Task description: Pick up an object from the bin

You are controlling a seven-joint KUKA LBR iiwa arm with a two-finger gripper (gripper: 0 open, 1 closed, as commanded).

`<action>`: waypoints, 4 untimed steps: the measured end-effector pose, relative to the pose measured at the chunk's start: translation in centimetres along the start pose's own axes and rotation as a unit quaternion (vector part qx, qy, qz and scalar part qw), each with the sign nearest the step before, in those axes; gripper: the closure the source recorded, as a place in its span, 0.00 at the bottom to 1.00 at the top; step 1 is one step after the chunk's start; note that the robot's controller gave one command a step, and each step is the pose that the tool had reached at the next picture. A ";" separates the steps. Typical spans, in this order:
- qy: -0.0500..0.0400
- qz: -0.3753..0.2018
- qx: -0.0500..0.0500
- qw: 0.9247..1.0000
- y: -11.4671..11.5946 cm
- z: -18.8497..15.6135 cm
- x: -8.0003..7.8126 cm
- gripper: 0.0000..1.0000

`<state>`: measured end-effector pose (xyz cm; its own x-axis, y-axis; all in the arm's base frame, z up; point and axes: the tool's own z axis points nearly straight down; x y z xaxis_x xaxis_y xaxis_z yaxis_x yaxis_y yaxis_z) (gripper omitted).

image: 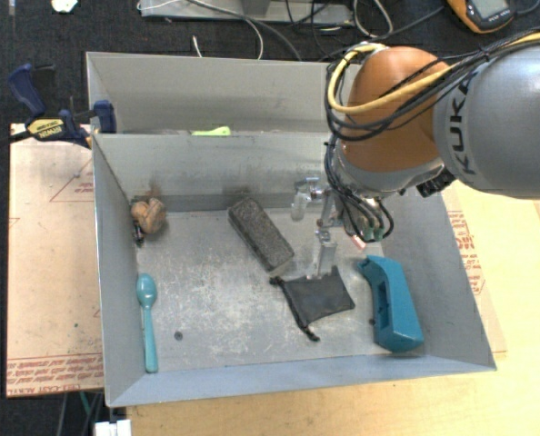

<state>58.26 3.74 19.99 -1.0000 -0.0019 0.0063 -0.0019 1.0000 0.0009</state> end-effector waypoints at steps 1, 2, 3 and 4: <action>-0.004 0.001 0.000 1.000 0.0 -0.5 -0.1 0.00; -0.005 -0.023 0.000 1.000 -1.3 4.8 2.8 0.00; -0.009 -0.002 -0.001 1.000 -0.4 9.8 2.9 0.00; -0.007 0.015 -0.001 1.000 -4.0 11.7 3.8 0.00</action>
Offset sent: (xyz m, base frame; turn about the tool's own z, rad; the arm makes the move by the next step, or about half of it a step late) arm -0.0341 -0.0161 -0.0575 -0.0549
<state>54.39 -0.24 8.29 -0.9996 0.0276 -0.0085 0.0276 0.9996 0.0036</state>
